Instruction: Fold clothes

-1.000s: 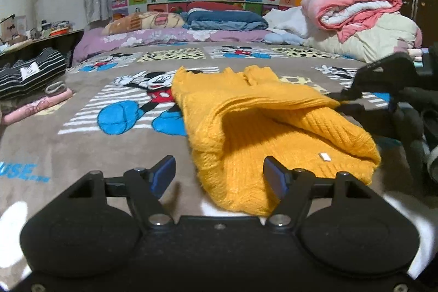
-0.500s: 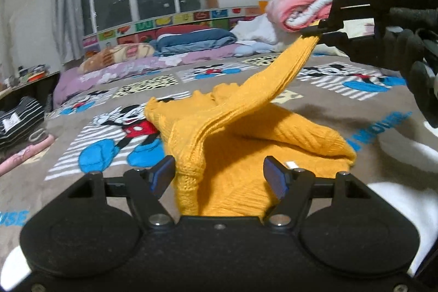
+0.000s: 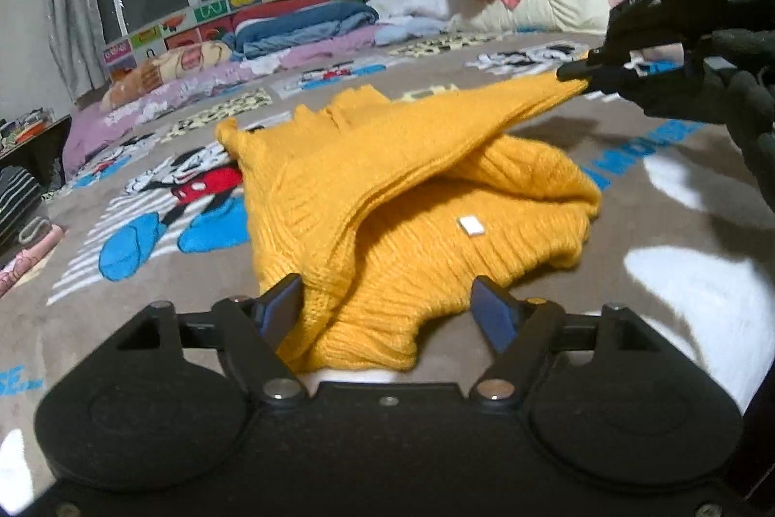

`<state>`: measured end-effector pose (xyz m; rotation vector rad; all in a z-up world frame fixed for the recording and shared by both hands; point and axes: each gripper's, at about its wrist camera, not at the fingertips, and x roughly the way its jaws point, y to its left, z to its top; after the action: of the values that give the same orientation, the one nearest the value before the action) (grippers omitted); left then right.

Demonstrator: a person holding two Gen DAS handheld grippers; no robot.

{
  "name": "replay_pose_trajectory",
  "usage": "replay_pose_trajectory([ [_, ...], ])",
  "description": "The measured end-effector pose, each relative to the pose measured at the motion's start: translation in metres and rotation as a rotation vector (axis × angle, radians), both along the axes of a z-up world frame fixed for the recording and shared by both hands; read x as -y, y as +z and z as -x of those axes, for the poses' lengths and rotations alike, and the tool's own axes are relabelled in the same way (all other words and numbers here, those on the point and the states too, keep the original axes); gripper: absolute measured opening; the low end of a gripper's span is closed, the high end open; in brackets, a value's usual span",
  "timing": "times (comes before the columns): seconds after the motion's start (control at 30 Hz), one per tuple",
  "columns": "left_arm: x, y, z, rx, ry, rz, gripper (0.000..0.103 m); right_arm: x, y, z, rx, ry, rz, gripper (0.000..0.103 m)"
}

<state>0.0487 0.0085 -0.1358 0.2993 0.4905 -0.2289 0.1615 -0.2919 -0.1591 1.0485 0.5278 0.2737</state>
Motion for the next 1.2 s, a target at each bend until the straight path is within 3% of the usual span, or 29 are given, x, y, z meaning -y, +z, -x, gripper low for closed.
replay_pose_trajectory([
  [0.13, 0.001, 0.0, 0.0, -0.003, -0.01, -0.011, 0.08, -0.002, -0.003, -0.001, 0.004, 0.005, 0.008, 0.01],
  [0.4, -0.026, 0.022, 0.008, 0.069, 0.034, 0.194, 0.08, 0.002, -0.011, -0.006, 0.01, 0.024, -0.002, 0.01],
  [0.47, -0.025, 0.018, 0.002, 0.003, 0.015, 0.211, 0.08, 0.003, -0.017, -0.006, 0.006, 0.028, -0.016, 0.01],
  [0.53, -0.019, 0.008, -0.004, -0.051, 0.015, 0.178, 0.08, 0.003, -0.024, -0.007, 0.001, 0.034, -0.027, 0.01],
  [0.6, -0.017, 0.014, -0.004, -0.059, 0.005, 0.17, 0.08, 0.004, -0.03, -0.006, -0.002, 0.04, -0.034, 0.01],
  [0.7, -0.039, 0.034, -0.007, -0.063, 0.043, 0.356, 0.08, 0.005, -0.038, -0.006, 0.003, 0.05, -0.058, 0.01],
  [0.8, -0.067, 0.049, -0.017, -0.045, 0.151, 0.502, 0.079, 0.008, -0.043, -0.005, 0.023, 0.059, -0.095, 0.01],
  [0.87, -0.084, 0.057, -0.028, -0.041, 0.225, 0.575, 0.07, 0.01, -0.046, -0.003, 0.036, 0.064, -0.115, 0.01],
  [0.97, -0.107, 0.065, -0.054, -0.045, 0.296, 0.6, 0.06, 0.014, -0.049, -0.002, 0.058, 0.07, -0.154, 0.01],
  [1.2, -0.134, 0.063, -0.13, -0.084, 0.364, 0.521, 0.036, 0.018, -0.051, -0.002, 0.081, 0.08, -0.18, 0.01],
])
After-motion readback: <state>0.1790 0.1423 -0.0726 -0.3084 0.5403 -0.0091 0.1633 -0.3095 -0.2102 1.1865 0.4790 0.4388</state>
